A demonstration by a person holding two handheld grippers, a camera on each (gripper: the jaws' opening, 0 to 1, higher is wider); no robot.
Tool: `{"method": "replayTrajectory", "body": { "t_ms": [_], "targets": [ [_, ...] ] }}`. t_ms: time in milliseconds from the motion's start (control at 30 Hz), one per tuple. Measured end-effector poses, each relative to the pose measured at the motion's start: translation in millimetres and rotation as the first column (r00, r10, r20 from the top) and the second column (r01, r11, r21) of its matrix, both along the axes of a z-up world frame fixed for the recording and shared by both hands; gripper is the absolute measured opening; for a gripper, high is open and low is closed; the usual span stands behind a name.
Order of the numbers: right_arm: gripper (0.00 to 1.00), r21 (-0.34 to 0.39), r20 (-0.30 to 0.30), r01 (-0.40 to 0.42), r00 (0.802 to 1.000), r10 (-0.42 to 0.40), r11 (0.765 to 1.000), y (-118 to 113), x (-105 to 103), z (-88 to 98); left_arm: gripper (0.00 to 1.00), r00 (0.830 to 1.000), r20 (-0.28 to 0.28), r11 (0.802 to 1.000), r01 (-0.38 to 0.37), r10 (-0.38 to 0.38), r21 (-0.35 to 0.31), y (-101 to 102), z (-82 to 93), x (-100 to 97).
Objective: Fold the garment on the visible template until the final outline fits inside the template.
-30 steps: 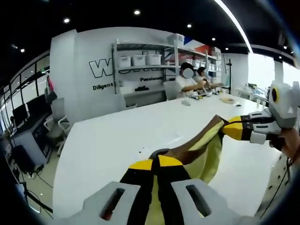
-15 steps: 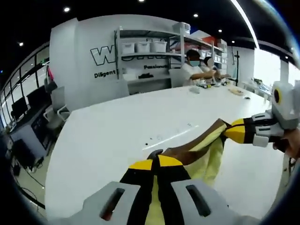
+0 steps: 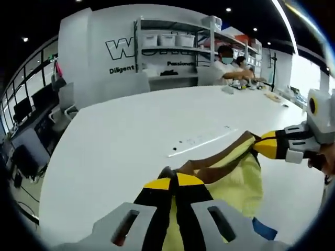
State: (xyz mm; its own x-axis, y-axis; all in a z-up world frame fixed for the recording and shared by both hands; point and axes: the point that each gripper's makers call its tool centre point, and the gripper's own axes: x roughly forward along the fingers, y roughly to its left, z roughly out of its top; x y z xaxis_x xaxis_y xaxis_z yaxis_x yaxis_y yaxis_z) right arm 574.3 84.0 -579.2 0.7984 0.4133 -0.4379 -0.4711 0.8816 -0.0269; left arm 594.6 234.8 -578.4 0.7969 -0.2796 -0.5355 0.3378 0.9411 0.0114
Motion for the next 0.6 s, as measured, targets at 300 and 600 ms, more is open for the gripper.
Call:
{"method": "replayTrajectory", "body": {
  "t_ms": [300, 600],
  "targets": [
    [0.0, 0.047, -0.02, 0.014, 1.0, -0.013, 0.999, 9.6, 38.4, -27.6, 0.01, 0.997, -0.01, 0.994, -0.078, 0.079, 0.079, 20.9, -31.7, 23.2],
    [0.0, 0.04, -0.062, 0.025, 0.998, -0.022, 0.999, 15.1, 51.6, -56.6, 0.01, 0.994, -0.038, 0.992, -0.095, 0.099, 0.084, 25.7, -57.4, 39.6]
  ]
}}
